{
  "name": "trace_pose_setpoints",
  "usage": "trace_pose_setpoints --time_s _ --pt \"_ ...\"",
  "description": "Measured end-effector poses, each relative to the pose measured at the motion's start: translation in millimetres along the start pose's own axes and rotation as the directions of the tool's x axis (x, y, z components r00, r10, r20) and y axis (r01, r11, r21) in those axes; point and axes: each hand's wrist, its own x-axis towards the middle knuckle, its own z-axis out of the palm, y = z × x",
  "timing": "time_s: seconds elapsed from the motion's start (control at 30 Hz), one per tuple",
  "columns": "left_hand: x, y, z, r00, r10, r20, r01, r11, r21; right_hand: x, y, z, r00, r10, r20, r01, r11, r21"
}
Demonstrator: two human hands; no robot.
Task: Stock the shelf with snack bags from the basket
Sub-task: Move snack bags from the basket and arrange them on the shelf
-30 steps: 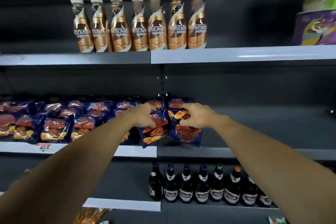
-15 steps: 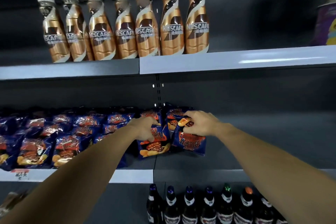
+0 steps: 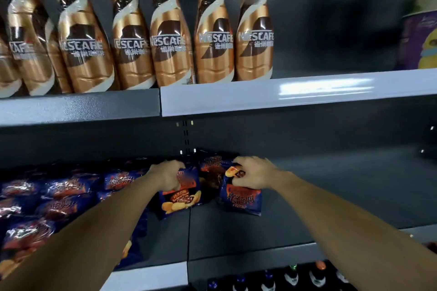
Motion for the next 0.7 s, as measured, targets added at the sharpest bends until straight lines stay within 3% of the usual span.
trace_pose_setpoints --time_s 0.37,0.7 --pt "18.5 -7.5 1.3 0.983 0.153 -0.105 -0.137 0.979 0.148 9.3 -13.4 8.1 0.997 0.081 -0.016 -0.081 0.996 0.024" --pt "-3.3 12.7 -0.3 0.923 0.291 -0.252 -0.310 0.950 -0.037 5.2 -21.5 -11.1 0.994 0.084 -0.065 -0.082 0.996 0.031"
